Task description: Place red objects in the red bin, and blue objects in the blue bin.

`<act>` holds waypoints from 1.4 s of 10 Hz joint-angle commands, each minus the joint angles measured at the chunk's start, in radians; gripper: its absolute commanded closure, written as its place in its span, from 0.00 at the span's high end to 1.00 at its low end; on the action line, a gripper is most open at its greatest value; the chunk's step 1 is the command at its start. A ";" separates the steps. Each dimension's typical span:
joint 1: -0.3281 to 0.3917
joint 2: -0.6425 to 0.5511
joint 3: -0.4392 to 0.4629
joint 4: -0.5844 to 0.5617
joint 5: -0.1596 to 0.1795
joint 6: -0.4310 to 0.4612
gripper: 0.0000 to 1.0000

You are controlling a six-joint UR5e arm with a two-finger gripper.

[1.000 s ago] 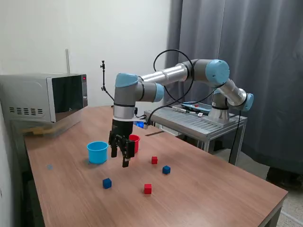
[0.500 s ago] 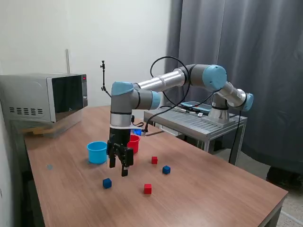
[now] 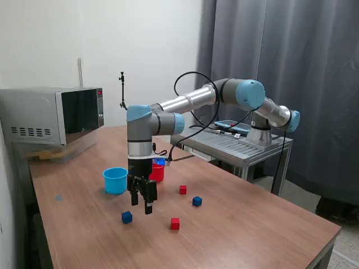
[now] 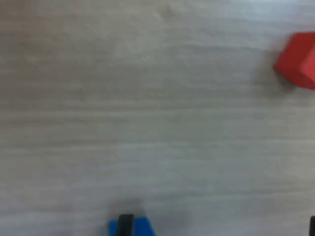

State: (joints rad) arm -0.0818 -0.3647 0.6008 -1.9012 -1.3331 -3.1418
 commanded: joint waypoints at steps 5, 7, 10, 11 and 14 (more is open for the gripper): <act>-0.024 0.000 -0.012 0.021 -0.167 -0.078 1.00; -0.029 -0.002 -0.013 -0.033 -0.169 -0.102 1.00; -0.027 -0.002 -0.013 -0.039 -0.175 -0.127 1.00; -0.027 0.003 -0.016 -0.039 -0.193 -0.136 1.00; -0.027 0.042 -0.047 -0.077 -0.192 -0.135 1.00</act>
State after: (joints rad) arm -0.1090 -0.3399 0.5699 -1.9589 -1.5236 -3.2763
